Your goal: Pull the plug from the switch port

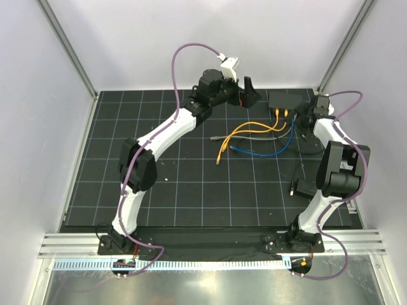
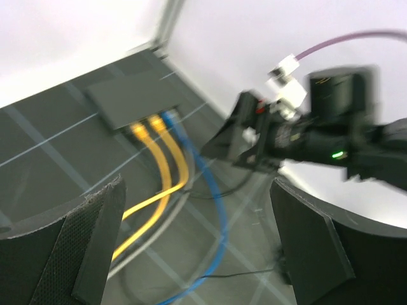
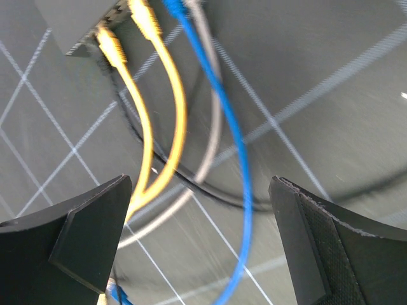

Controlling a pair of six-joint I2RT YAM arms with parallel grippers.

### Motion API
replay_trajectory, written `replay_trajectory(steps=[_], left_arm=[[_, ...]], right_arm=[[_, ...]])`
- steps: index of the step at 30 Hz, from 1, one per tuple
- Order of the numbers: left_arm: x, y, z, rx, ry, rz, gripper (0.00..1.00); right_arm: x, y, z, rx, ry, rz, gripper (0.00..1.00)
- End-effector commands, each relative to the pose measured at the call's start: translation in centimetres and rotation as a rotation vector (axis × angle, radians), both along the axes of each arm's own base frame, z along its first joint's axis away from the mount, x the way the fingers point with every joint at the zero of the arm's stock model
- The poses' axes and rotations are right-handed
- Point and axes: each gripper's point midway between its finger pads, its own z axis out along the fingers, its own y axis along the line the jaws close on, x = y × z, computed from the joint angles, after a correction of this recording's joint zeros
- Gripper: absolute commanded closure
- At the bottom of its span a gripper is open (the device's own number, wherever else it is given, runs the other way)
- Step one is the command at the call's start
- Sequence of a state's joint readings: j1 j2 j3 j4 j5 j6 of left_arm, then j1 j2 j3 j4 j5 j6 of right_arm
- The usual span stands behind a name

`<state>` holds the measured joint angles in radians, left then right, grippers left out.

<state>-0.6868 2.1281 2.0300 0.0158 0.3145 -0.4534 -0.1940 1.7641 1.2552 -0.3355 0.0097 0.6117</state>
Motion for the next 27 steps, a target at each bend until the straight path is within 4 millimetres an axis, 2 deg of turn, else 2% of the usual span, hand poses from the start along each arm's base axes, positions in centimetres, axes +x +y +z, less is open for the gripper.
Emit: replay_trajectory(steps=[1,6,8,9,10,13,16,18,20,21,22,27], left_arm=[[1.8,0.7,-0.5,0.057,-0.047,0.051,0.0],[2.8,0.6,-3.0,0.109,-0.089,0.069,0.0],[3.2,0.4,-2.7,0.072,-0.122,0.071,0.0],[3.5,0.3,-3.8,0.066,-0.107,0.067,0.0],[3.6,0.1,-3.4,0.036,-0.124,0.052,0.0],[4.2,-0.3,-4.6,0.058,-0.073,0.032,0.0],[5.0,-0.2,-5.6,0.113,-0.063,0.051,0.01],[5.3,0.1,-6.0,0.127,-0.064,0.073,0.03],[5.4,0.4,-6.6,0.139,-0.055,0.088,0.11],[5.6,0.6,-6.6,0.142,-0.054,0.105,0.16],[5.7,0.7,-6.8,0.143,-0.048,0.114,0.26],[5.7,1.0,-7.3,0.144,-0.024,0.137,0.27]], right_arm=[[3.7,1.1,2.7,0.056,-0.128,0.061,0.0],[4.8,2.3,1.7,0.093,-0.129,0.113,0.02],[5.4,2.5,1.9,0.081,-0.115,0.14,0.02],[5.7,2.6,1.8,0.081,-0.111,0.151,0.03],[5.9,2.9,1.2,0.081,-0.099,0.165,0.06],[6.5,3.5,1.3,0.068,-0.102,0.2,0.08],[6.7,4.3,-0.1,0.053,-0.039,0.228,0.17],[6.2,4.7,-1.1,0.022,0.018,0.229,0.18],[5.8,4.3,-1.7,-0.033,0.048,0.205,0.18],[5.7,4.8,-1.9,-0.046,0.056,0.215,0.18],[5.6,4.8,-2.1,-0.055,0.066,0.215,0.18],[5.0,4.0,-3.0,-0.14,0.123,0.197,0.18]])
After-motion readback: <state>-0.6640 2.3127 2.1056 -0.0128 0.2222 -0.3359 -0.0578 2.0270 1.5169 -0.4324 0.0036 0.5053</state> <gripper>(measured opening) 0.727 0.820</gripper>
